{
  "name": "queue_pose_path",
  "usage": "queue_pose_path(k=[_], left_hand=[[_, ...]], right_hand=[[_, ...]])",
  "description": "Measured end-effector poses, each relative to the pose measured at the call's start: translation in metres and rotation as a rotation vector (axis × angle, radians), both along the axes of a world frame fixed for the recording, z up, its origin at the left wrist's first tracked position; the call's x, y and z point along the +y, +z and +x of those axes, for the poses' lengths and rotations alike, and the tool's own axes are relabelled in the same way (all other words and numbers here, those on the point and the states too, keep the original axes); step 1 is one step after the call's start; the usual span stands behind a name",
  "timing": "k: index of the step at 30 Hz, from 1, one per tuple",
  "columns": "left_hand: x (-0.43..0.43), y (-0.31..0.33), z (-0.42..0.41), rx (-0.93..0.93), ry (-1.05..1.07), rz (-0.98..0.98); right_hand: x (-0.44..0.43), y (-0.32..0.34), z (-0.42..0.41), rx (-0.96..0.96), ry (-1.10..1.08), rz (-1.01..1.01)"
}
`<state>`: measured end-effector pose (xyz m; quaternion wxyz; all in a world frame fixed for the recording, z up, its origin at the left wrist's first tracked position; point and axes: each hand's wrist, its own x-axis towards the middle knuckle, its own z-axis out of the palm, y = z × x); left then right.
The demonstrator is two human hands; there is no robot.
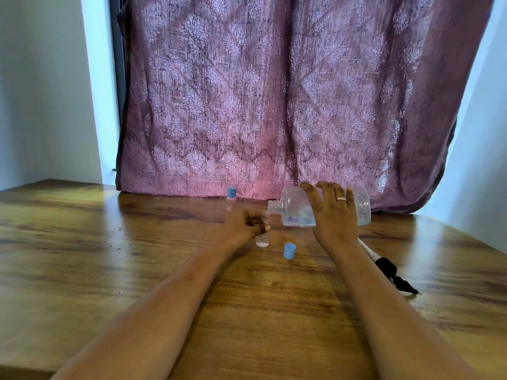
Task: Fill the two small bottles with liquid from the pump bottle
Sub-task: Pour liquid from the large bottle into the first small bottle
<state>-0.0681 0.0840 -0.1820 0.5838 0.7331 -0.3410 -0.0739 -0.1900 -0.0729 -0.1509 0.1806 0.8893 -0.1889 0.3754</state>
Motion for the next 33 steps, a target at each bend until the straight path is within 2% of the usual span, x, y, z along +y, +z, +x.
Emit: queue_pose_path(k=[33], left_hand=[[0.005, 0.007, -0.01, -0.005, 0.0, 0.031]], right_hand=[[0.0, 0.001, 0.0, -0.005, 0.003, 0.004]])
